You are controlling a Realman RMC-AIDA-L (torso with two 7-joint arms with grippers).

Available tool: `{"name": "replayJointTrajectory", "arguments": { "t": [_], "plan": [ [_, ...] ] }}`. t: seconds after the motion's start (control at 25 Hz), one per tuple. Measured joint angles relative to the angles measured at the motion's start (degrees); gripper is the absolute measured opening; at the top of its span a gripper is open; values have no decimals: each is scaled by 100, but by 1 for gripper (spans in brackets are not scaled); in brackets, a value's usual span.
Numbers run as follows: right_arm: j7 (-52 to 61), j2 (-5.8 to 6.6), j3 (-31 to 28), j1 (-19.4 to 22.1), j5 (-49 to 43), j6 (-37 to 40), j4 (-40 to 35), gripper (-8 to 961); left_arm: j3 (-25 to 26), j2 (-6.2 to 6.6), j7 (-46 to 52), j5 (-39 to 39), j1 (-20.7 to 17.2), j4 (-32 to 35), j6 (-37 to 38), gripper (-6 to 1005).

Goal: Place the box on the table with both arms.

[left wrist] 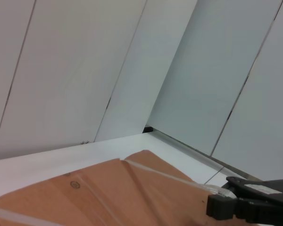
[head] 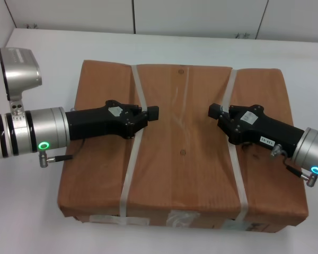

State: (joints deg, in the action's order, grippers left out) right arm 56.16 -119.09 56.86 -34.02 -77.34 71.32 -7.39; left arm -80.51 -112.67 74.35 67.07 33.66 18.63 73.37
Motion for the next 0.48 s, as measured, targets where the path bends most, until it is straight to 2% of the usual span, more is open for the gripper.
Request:
{"name": "replayJointTrajectory", "arguments": {
  "t": [0.48],
  "plan": [
    [1, 0, 0, -19, 1, -65, 13, 76, 0, -33, -71, 13, 0, -17, -177, 14]
  ]
}}
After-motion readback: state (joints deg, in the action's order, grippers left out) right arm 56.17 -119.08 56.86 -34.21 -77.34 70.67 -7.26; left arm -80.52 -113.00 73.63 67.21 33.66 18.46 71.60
